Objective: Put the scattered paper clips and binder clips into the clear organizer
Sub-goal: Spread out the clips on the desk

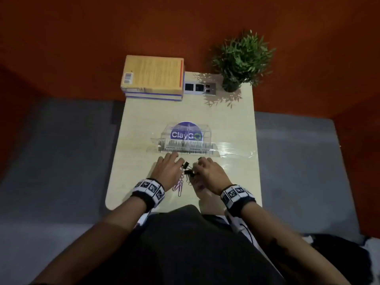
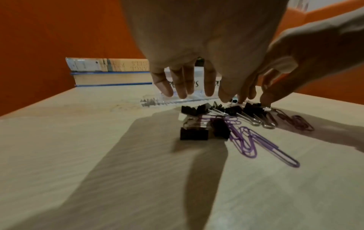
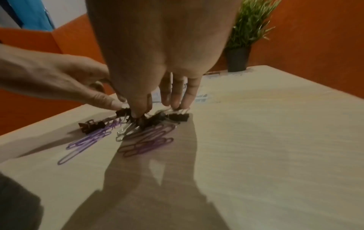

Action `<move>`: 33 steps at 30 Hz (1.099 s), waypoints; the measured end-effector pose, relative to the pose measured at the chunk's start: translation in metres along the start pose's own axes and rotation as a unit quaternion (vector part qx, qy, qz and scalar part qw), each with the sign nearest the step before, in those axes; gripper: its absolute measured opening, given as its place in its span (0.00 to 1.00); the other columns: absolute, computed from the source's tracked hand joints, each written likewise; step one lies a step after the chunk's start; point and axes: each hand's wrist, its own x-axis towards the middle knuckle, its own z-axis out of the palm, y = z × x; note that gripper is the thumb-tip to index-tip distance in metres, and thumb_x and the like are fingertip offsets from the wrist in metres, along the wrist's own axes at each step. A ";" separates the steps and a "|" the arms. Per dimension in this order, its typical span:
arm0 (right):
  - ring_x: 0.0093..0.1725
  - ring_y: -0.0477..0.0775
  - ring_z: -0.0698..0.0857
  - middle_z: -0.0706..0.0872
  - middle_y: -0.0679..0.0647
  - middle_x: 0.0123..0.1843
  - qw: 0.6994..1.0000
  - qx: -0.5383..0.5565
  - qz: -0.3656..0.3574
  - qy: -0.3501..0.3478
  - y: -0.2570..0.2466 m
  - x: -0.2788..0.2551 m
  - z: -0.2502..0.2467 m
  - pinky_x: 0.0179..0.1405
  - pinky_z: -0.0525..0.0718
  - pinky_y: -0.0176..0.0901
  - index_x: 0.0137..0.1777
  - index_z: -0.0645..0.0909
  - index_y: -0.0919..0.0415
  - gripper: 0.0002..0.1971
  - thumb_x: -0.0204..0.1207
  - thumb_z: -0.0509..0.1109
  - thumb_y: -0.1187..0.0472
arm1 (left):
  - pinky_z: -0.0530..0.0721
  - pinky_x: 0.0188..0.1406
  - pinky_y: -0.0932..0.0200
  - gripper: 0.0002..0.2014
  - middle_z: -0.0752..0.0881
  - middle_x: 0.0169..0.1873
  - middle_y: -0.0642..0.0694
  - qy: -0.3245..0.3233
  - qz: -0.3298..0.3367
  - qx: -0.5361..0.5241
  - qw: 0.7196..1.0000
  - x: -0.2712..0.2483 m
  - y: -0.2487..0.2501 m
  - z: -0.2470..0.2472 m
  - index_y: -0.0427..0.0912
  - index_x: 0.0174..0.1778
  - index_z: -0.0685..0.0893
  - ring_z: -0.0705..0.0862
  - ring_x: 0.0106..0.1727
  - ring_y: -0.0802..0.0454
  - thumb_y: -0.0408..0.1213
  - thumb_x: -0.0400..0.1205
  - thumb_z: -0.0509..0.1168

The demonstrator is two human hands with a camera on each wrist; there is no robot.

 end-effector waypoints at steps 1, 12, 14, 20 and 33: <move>0.46 0.66 0.80 0.81 0.64 0.52 1.000 0.001 0.009 0.002 -0.001 0.005 0.004 0.33 0.78 0.52 0.55 0.81 0.63 0.16 0.69 0.78 0.60 | 0.78 0.50 0.40 0.16 0.78 0.61 0.37 -0.007 -0.010 -0.003 1.000 0.005 0.002 0.001 0.42 0.58 0.79 0.77 0.58 0.35 0.40 0.76 0.71; 0.51 0.66 0.79 0.80 0.63 0.57 0.990 0.024 0.135 0.034 0.025 0.009 -0.002 0.31 0.75 0.45 0.56 0.81 0.60 0.16 0.70 0.78 0.65 | 0.84 0.45 0.38 0.17 0.81 0.58 0.32 0.001 -0.070 -0.041 0.997 -0.007 -0.023 0.005 0.38 0.59 0.81 0.78 0.56 0.32 0.36 0.75 0.73; 0.50 0.66 0.80 0.80 0.63 0.55 0.985 0.031 0.156 0.059 0.031 0.001 -0.003 0.30 0.79 0.47 0.56 0.81 0.59 0.14 0.71 0.76 0.65 | 0.83 0.48 0.39 0.22 0.80 0.61 0.34 -0.014 -0.039 -0.022 0.999 -0.017 -0.024 0.005 0.41 0.61 0.80 0.77 0.59 0.33 0.44 0.74 0.74; 0.45 0.62 0.79 0.81 0.62 0.51 0.995 0.031 0.053 0.082 0.022 -0.030 -0.005 0.29 0.80 0.48 0.57 0.81 0.64 0.17 0.70 0.78 0.64 | 0.79 0.51 0.39 0.22 0.81 0.62 0.37 0.006 -0.050 -0.005 0.999 -0.040 -0.033 0.006 0.43 0.62 0.80 0.77 0.61 0.36 0.42 0.74 0.74; 0.45 0.64 0.82 0.82 0.62 0.48 1.000 0.021 -0.006 -0.019 -0.008 -0.029 0.006 0.27 0.79 0.49 0.58 0.80 0.67 0.17 0.68 0.75 0.72 | 0.84 0.34 0.52 0.22 0.81 0.51 0.39 -0.066 0.070 -0.014 0.995 -0.039 0.001 0.015 0.37 0.58 0.78 0.81 0.47 0.43 0.36 0.71 0.78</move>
